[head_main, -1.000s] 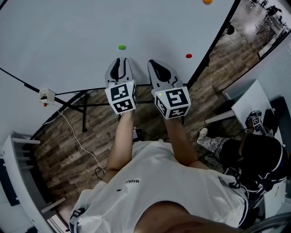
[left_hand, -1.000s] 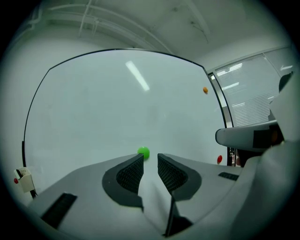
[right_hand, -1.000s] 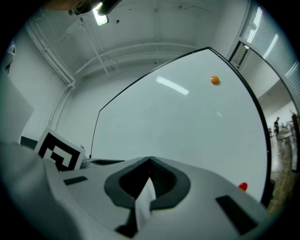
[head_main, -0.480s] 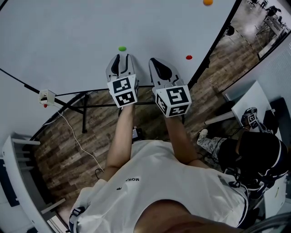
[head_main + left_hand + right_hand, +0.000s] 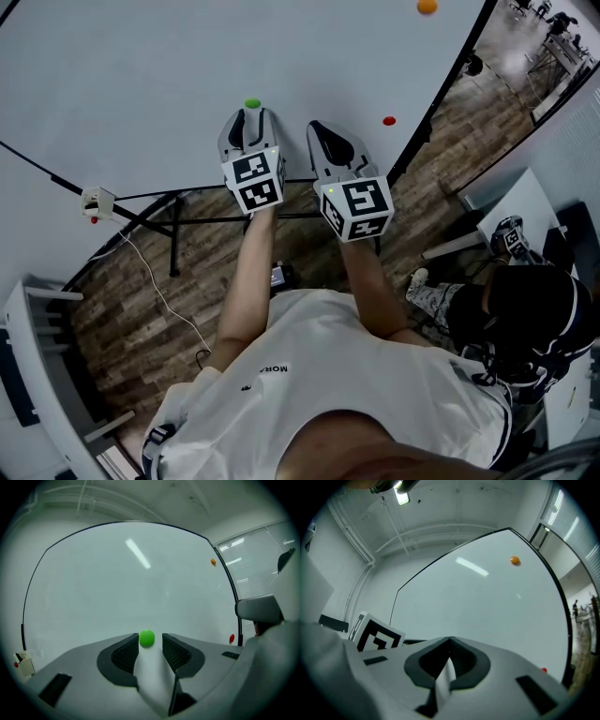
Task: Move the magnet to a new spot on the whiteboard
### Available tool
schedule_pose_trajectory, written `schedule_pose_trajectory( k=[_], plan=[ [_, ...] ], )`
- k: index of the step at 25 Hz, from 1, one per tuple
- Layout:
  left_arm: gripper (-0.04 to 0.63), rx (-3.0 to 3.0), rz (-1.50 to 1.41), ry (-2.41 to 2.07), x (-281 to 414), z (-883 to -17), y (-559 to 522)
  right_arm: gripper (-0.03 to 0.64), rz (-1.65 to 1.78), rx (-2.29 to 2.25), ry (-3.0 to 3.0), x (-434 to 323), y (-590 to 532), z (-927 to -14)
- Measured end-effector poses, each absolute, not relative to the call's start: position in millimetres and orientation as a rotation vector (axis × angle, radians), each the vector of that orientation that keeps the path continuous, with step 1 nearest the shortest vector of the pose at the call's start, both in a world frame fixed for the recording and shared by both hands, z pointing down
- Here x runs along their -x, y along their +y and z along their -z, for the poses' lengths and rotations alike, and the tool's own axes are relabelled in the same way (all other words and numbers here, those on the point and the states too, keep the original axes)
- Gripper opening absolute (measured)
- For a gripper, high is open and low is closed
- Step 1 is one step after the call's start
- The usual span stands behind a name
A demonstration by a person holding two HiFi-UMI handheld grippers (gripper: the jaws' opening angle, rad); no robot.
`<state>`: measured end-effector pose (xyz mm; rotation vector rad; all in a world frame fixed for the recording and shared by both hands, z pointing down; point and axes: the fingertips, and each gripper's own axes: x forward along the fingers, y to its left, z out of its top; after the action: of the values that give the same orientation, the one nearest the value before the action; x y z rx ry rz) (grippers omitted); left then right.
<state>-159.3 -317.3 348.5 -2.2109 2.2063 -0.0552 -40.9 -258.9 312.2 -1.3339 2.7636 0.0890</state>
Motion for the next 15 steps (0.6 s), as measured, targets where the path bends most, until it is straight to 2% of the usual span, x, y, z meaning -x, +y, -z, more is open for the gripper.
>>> schedule_pose_trajectory(
  k=[15],
  plan=[
    [0.143,2.209,0.049,2.244,159.3,-343.8,-327.7,0.012,-0.088,1.341,2.763,39.3,-256.6,-310.5]
  ],
)
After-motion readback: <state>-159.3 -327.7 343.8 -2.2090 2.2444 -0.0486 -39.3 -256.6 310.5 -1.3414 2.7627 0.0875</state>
